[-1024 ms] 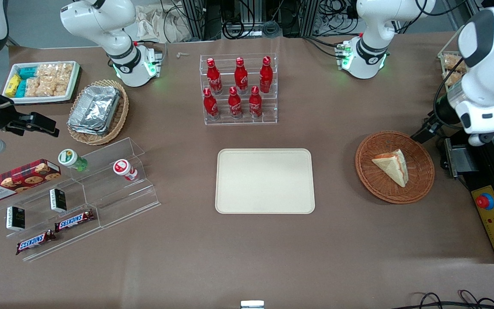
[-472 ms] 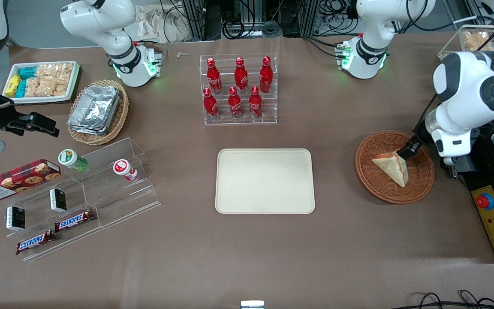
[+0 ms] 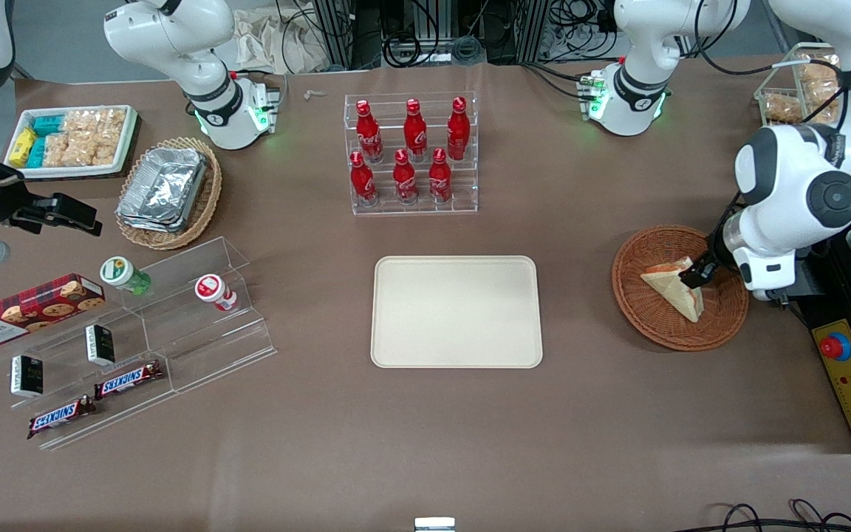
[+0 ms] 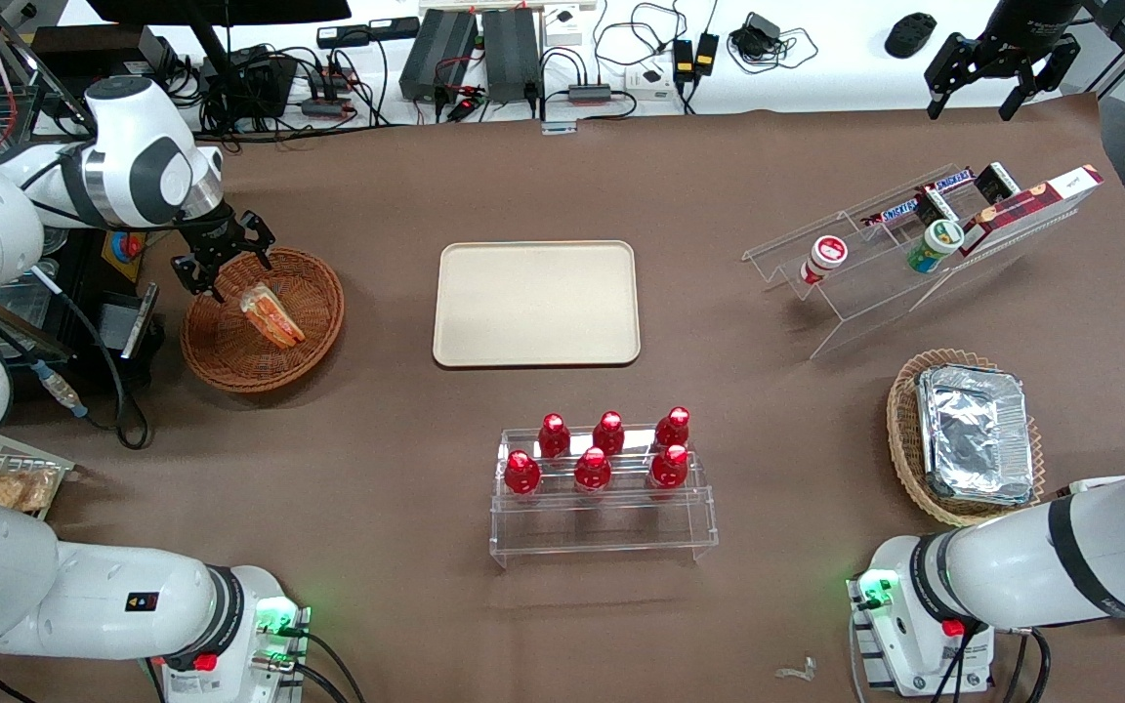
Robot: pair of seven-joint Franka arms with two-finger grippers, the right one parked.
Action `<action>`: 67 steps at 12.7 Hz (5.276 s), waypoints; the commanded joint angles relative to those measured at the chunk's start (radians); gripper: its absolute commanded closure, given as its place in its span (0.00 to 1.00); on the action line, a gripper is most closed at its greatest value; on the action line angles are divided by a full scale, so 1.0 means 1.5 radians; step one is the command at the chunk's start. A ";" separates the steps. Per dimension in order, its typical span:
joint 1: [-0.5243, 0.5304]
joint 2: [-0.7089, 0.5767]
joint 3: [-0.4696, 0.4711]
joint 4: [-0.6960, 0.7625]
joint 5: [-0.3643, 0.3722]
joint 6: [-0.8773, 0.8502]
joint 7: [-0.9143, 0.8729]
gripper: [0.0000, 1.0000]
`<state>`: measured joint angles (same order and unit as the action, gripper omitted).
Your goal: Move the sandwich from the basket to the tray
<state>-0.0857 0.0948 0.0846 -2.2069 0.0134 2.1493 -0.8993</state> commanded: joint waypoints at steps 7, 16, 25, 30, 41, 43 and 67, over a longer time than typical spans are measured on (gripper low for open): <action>0.001 0.048 0.006 -0.042 0.017 0.084 -0.004 0.00; 0.001 0.097 0.019 -0.045 0.017 0.136 -0.003 0.00; 0.000 0.091 0.017 -0.037 0.017 0.149 -0.003 1.00; -0.004 -0.019 0.012 0.041 0.017 -0.051 0.095 1.00; -0.021 -0.011 -0.201 0.261 0.079 -0.257 0.190 1.00; -0.035 0.008 -0.249 0.261 0.084 -0.249 0.177 1.00; -0.069 0.369 -0.345 0.311 0.260 0.026 -0.006 0.00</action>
<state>-0.1879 0.6310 -0.4289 -1.7740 0.3727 2.1870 -0.8783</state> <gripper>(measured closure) 0.617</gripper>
